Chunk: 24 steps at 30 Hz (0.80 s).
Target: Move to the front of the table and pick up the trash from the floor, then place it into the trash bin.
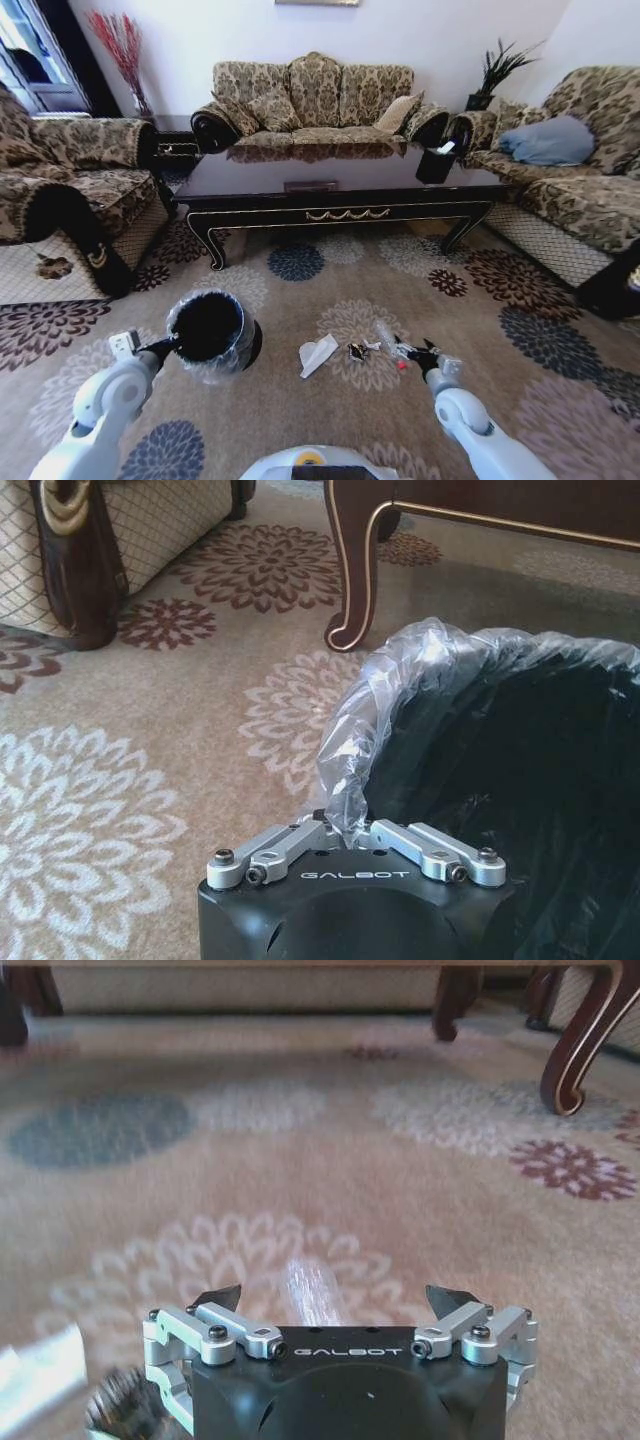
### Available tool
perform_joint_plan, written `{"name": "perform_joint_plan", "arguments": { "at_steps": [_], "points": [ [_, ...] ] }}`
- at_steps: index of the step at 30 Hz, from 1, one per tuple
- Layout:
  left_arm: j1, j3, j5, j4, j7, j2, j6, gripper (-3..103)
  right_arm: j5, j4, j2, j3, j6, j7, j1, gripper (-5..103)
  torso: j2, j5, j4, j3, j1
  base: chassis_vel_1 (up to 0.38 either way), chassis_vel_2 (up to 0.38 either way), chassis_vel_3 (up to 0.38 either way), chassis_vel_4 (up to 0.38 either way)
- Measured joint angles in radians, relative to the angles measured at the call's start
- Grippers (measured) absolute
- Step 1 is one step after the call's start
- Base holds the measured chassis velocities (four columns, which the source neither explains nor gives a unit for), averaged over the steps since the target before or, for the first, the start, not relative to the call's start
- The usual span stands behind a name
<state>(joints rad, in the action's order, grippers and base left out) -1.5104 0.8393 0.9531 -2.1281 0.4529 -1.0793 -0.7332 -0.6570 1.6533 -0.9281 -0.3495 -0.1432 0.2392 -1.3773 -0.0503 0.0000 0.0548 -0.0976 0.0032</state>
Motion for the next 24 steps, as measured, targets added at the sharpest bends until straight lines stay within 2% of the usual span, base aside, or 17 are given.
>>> {"name": "perform_joint_plan", "arguments": {
  "at_steps": [8, 24],
  "points": [
    [-0.018, 0.000, -0.016, -0.011, 0.005, -0.014, 0.002, 2, 0.078, -0.137, 0.009, 0.086, -0.002, -0.014, 0.061, 100, 0.000, 0.0000, 0.0005, 0.000, 0.000, 0.000, 0.000, 0.000, 0.000],
    [-0.050, 0.004, -0.033, -0.044, 0.004, -0.002, 0.003, 2, 0.081, -0.322, -0.028, 0.223, 0.040, -0.032, 0.226, 100, 0.000, -0.0002, 0.0003, 0.000, 0.000, 0.000, 0.000, 0.000, 0.000]
  ]
}}
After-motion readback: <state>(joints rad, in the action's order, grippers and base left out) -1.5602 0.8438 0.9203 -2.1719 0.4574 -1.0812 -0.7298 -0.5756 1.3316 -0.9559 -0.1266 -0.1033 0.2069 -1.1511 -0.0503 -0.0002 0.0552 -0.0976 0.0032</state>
